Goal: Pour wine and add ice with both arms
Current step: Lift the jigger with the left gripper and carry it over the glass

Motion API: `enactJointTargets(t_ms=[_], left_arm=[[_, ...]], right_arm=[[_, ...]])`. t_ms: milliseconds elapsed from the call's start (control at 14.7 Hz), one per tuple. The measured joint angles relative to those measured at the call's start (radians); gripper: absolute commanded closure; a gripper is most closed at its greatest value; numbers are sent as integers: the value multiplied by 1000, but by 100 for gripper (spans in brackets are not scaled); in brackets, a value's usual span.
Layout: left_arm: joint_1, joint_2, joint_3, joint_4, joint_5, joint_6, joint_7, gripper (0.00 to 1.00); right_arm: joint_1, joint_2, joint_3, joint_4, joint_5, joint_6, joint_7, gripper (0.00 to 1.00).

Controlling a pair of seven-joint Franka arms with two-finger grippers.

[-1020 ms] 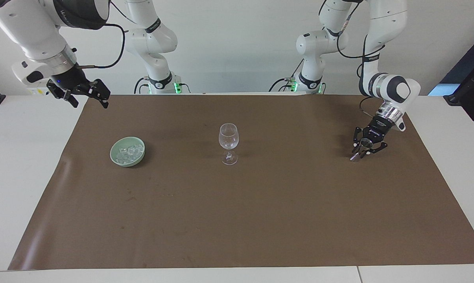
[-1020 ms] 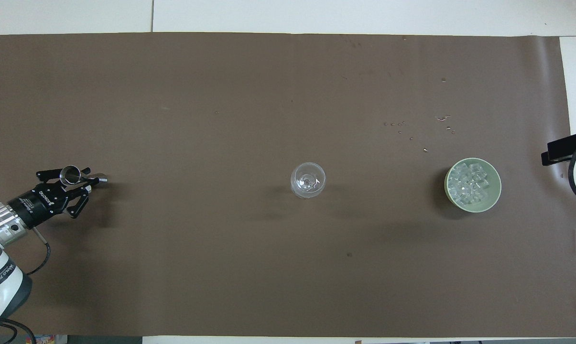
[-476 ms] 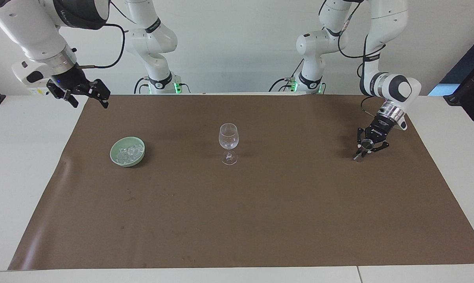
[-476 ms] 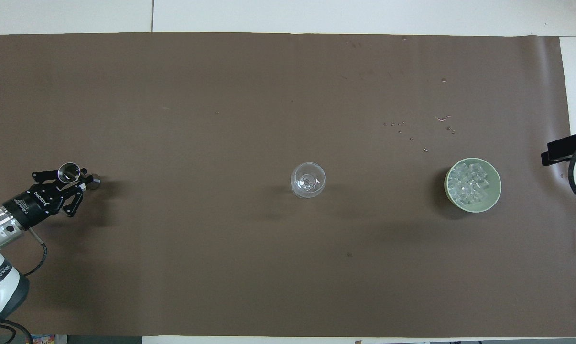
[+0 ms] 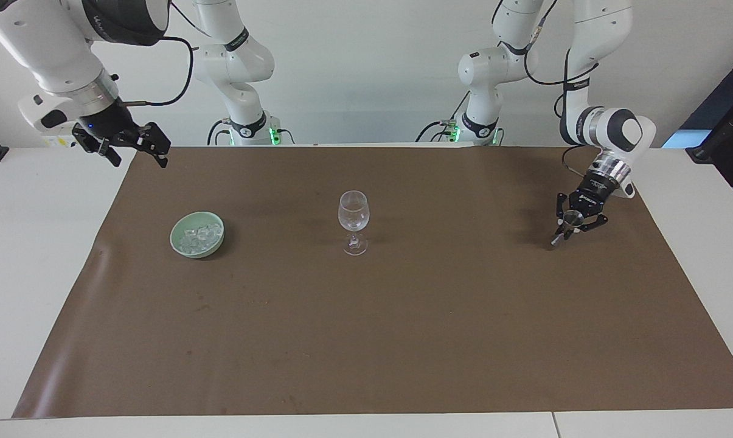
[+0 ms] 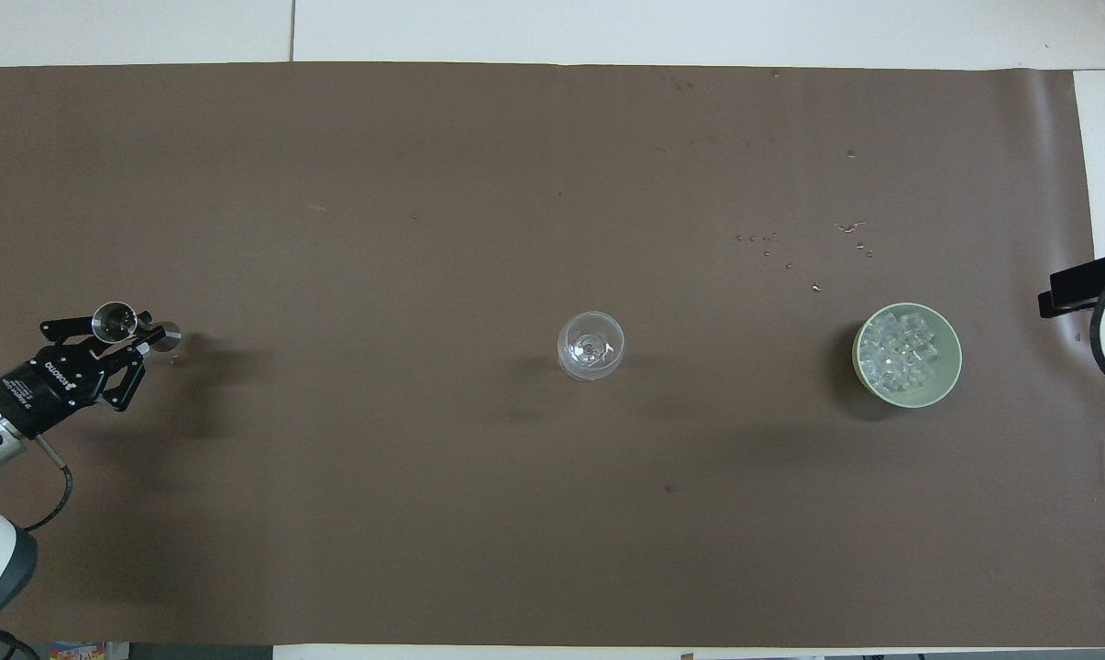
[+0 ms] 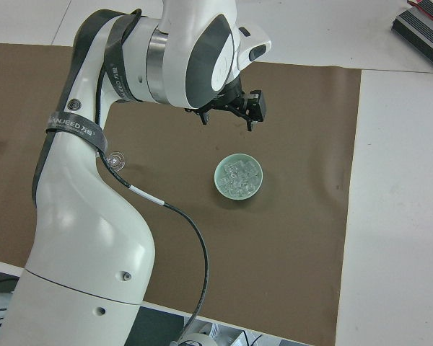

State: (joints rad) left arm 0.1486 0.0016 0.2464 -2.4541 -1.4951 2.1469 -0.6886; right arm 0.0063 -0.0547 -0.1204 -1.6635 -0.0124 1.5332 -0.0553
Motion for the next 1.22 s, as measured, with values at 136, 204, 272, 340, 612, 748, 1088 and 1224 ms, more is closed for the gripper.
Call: enactJointTargets(t_ms=[136,204,272,340,612,748,1088,1224], left_arm=[[-8,-43,-2,-1,0,-9,-4,100],[-19,-64,-4,-2,0,-10,-15,100],[-32,-85,-4,-2,0,-11,-31,100],[-52,-108,-5,-2,0,-13,-44,100],[-158,-195,-14,-3,0,-15,-102,100],[-204,-230,-54,-3,0,12,-168,100],[-239,-289,-365,5,0,297,-413,100],[-244,-292,-482,23,0,387,-517,100]], right_arm=[[0,0,0,0,0,0,0,0],[0,0,0,0,0,0,0,0],[0,0,0,0,0,0,0,0],[0,0,0,0,0,0,0,0],[0,0,0,0,0,0,0,0],[0,0,0,0,0,0,0,0],[0,0,0,0,0,0,0,0],[0,0,0,0,0,0,0,0]])
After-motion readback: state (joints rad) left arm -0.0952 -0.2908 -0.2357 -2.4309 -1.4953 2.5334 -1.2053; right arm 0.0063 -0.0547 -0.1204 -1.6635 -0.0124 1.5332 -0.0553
